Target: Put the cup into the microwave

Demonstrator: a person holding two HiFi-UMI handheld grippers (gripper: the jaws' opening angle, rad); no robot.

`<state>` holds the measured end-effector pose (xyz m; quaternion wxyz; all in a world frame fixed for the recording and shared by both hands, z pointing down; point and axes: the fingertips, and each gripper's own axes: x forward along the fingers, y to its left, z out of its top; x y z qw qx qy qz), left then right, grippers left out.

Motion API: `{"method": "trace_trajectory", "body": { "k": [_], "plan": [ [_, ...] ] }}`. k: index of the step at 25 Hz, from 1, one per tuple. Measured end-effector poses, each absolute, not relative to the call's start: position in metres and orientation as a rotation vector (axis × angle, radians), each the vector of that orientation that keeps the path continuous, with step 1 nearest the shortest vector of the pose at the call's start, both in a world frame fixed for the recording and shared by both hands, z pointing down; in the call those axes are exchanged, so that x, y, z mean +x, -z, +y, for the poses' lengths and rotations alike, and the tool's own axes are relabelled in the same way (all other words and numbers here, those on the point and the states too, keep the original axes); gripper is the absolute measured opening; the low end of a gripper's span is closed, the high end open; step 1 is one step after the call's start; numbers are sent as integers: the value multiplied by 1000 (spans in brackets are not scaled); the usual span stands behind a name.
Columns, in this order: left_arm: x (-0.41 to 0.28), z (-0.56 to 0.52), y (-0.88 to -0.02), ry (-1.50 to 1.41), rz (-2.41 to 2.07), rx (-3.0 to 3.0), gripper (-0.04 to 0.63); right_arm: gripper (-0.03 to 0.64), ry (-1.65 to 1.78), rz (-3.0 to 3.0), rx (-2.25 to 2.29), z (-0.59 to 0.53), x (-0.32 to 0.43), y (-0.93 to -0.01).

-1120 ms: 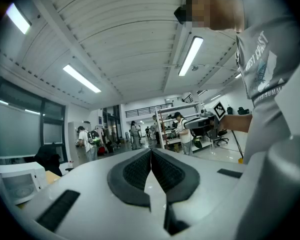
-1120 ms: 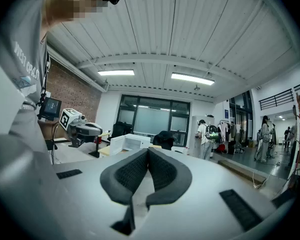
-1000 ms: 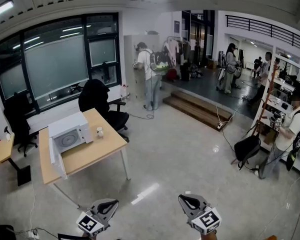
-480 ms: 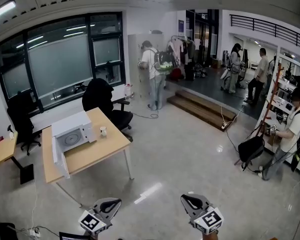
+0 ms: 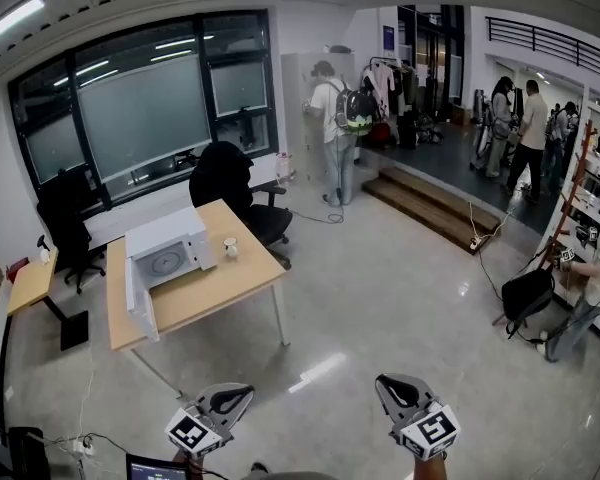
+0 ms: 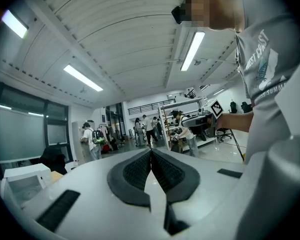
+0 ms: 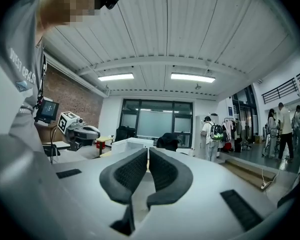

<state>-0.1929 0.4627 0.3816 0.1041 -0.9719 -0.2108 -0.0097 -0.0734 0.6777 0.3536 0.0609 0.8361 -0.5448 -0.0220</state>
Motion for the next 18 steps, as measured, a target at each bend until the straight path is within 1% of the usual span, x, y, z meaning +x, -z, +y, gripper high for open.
{"method": "trace_trajectory", "body": {
  "k": [10, 13, 18],
  "plan": [
    [-175, 414, -393, 54, -528, -2902, 21, 20, 77, -1737, 2448, 616, -43, -354],
    [-155, 393, -395, 83, -525, -2917, 20, 20, 86, -1753, 2430, 587, -26, -352],
    [-117, 331, -384, 41, -520, -2913, 20, 20, 87, -1781, 2401, 515, 10, -348]
  ]
}}
